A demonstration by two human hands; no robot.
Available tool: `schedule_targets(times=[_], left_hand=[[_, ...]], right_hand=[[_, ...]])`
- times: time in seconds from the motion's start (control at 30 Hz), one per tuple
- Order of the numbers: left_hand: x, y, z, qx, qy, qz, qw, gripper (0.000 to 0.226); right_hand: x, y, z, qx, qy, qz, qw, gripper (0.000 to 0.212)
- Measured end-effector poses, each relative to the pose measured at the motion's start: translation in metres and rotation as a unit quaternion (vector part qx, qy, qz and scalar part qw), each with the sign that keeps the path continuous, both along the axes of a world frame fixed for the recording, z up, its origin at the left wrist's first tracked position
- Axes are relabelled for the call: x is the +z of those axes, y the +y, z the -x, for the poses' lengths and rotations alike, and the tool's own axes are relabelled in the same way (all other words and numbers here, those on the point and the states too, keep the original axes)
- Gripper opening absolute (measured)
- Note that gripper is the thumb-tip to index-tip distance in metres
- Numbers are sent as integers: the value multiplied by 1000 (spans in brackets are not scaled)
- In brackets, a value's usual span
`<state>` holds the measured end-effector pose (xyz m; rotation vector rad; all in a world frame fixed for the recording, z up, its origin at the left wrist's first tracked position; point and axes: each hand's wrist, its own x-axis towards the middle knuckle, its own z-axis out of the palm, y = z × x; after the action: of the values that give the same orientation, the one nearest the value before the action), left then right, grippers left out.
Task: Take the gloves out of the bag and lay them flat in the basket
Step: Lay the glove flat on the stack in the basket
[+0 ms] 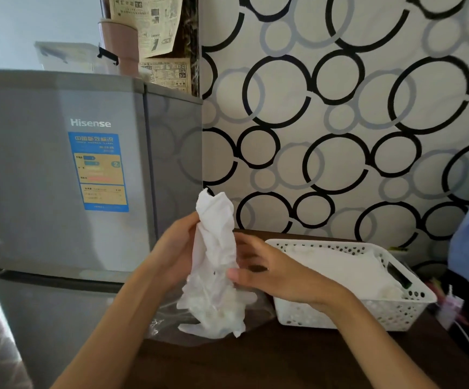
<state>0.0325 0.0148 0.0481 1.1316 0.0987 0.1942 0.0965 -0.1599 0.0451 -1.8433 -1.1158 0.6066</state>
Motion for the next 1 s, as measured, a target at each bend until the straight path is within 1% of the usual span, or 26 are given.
schedule_targets(times=[0.03,0.1,0.13,0.17,0.23,0.33,0.4,0.47,0.5,0.57,0.6,0.63,0.67,0.7,0.77,0.83,0.87,0.93,1.0], left_hand=[[-4,-6,-6,8,4,-12,1000,35],[-11,-19,-18,22,-7,-23,999,38],[-15,-26,-24,26,-17,-30,999,40],[-18,-32,-30,34,-26,-48,998,40],[-22,-45,-40,38,-30,-91,995,38],[-19,-58,-56,-9,-11,-71,997,40],[-19,-63,-66,-18,13,-104,994,38],[-21,-65,-76,-6,34,-150,988,31],[-22,-65,-81,4,41,-168,985,29],[-23,-61,-88,14,50,-200,978,31],[-24,-60,-90,5,51,-216,975,33],[-25,-59,-91,-13,50,-234,971,34],[-26,-58,-91,-37,47,-253,965,34],[-29,-58,-91,-61,42,-276,958,33],[-31,-62,-90,-106,31,-320,941,31],[-29,-63,-89,-118,25,-342,932,31],[-29,-61,-90,-114,28,-347,931,31],[-29,-57,-91,-112,36,-348,930,31],[-31,-54,-92,-125,35,-340,931,31]], right_hand=[[-2,-2,1,-56,-20,-35,998,73],[-9,-6,-5,-173,-58,-99,978,48],[-13,-10,-12,-218,-44,-133,966,34],[-16,-14,-17,-245,-5,-167,955,23],[-19,-23,-29,-266,77,-212,937,15],[-22,-34,-47,-263,85,-216,936,14],[-20,-37,-55,-260,92,-220,936,18],[-18,-41,-65,-269,110,-208,934,29],[-17,-44,-70,-276,121,-197,933,40],[-17,-50,-81,-290,128,-170,933,71],[-17,-54,-86,-293,112,-148,938,88],[-17,-59,-89,-284,89,-128,946,101],[-17,-63,-90,-260,67,-115,957,104],[-18,-67,-90,-225,47,-107,967,96],[-17,-71,-91,-166,6,-100,981,65],[-14,-73,-90,-140,-32,-107,984,39],[-13,-74,-91,-144,-46,-109,982,30],[-13,-75,-94,-184,-67,-119,973,13],[-14,-76,-98,-223,-57,-155,961,6]])
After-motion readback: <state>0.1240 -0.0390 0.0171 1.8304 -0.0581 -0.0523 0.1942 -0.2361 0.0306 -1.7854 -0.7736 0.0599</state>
